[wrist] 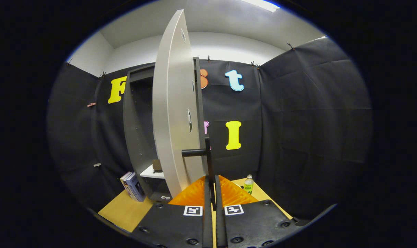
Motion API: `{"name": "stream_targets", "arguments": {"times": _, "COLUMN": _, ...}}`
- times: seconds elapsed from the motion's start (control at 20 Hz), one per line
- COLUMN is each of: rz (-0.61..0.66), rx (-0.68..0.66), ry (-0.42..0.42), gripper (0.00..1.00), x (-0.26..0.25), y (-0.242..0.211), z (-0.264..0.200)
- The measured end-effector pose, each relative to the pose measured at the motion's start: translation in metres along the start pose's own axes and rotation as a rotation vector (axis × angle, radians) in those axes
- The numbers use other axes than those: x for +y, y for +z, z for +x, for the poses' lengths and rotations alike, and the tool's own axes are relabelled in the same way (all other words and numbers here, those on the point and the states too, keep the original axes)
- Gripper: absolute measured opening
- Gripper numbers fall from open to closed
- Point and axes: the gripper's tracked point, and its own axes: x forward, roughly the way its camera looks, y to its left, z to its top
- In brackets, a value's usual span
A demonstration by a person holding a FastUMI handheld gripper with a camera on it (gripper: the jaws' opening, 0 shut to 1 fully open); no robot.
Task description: Open the shoe cabinet door, grab the shoes and put them into the shoe cabinet, then close the shoe cabinet door.
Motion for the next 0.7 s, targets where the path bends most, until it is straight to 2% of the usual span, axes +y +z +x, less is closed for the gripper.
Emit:
{"name": "stream_targets", "arguments": {"times": 0.15, "rz": -0.043, "rx": -0.010, "ry": -0.046, "gripper": 0.11, "x": -0.019, "y": 0.005, "z": -0.017}}
{"name": "stream_targets", "arguments": {"times": 0.4, "rz": -0.132, "rx": 0.045, "ry": -0.065, "gripper": 0.60, "x": -0.014, "y": -0.001, "z": -0.057}}
{"name": "stream_targets", "arguments": {"times": 0.6, "rz": -0.118, "rx": 0.108, "ry": 0.059, "gripper": 0.99, "x": 0.038, "y": -0.022, "z": -0.077}}
{"name": "stream_targets", "arguments": {"times": 0.7, "rz": -0.104, "rx": 0.180, "ry": 0.120, "gripper": 0.98, "x": 0.064, "y": -0.053, "z": -0.073}}
